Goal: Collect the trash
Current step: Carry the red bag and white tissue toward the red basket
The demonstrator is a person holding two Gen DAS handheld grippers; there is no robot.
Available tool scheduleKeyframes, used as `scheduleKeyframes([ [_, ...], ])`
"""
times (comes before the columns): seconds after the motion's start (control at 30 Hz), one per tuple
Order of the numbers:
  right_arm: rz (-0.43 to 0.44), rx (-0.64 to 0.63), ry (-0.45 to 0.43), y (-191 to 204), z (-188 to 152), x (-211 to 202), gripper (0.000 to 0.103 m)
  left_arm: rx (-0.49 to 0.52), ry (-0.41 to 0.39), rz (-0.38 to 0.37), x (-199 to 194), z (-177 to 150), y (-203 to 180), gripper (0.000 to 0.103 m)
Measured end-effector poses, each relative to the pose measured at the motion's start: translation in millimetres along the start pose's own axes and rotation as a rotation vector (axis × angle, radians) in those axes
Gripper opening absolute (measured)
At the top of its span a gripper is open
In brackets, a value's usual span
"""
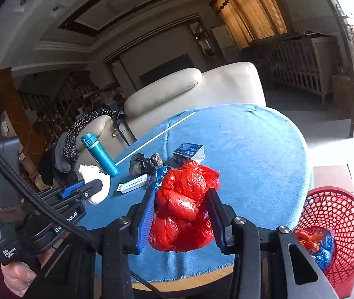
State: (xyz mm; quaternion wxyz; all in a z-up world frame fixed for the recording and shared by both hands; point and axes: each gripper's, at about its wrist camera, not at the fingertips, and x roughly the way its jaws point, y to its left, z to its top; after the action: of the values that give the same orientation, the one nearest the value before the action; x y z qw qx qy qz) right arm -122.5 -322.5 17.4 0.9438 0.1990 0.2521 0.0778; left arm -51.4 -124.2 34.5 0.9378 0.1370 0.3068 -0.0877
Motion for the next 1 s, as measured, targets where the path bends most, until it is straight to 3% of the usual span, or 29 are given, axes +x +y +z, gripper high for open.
scheduleKeyframes([
  [1.0,-0.083,0.066,-0.072,-44.0,-10.4,-45.9,0.044,0.051,-0.016,-0.007,-8.6,-1.4,-40.6,0.018],
])
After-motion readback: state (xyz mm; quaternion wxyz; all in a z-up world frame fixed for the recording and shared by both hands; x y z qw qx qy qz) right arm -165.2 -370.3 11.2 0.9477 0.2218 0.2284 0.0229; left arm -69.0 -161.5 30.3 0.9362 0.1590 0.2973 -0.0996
